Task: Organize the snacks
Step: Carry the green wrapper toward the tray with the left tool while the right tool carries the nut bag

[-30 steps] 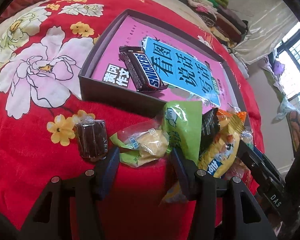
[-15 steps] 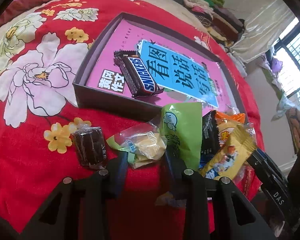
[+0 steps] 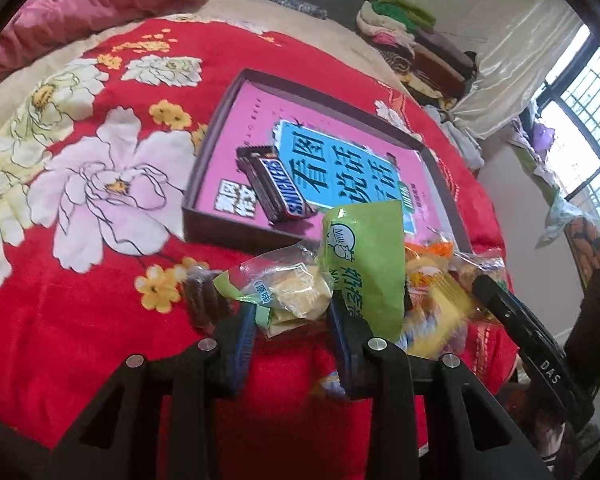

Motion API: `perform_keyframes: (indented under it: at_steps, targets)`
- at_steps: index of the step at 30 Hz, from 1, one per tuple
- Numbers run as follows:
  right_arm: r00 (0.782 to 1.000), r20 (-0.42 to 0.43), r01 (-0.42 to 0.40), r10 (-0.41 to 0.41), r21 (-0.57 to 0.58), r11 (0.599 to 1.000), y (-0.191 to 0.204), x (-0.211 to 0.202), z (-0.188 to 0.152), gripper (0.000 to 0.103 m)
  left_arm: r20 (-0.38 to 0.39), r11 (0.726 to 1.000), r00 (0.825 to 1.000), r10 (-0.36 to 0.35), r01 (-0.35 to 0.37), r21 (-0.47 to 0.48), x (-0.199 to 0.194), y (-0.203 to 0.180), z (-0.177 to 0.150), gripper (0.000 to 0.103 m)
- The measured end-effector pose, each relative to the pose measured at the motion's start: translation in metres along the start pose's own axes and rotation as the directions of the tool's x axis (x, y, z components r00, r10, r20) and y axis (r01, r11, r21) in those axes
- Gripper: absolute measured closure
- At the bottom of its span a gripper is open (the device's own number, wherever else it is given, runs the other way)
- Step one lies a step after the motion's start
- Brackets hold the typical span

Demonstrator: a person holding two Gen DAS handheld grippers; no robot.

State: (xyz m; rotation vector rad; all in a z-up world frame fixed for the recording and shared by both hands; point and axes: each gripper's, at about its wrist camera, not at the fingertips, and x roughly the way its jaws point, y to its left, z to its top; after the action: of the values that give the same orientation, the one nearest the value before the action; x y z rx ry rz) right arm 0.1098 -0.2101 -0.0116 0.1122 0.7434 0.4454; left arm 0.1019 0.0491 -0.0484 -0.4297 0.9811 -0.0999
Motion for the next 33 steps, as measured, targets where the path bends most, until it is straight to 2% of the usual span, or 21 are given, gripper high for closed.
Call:
perform_keyframes:
  at_steps: [15,33]
  targets:
    - [0.998,0.068,0.012,-0.013,0.011,1.0,-0.008,-0.017,0.009,0.062,0.076,1.0,0.997,0.03,-0.031,0.003,-0.027,-0.004,0.019,0.068]
    - [0.992,0.122,0.009,-0.009,0.001,1.0,-0.01,-0.028,0.019,0.062,0.099,0.997,0.993,0.064,-0.068,0.03,-0.037,-0.024,0.033,0.068]
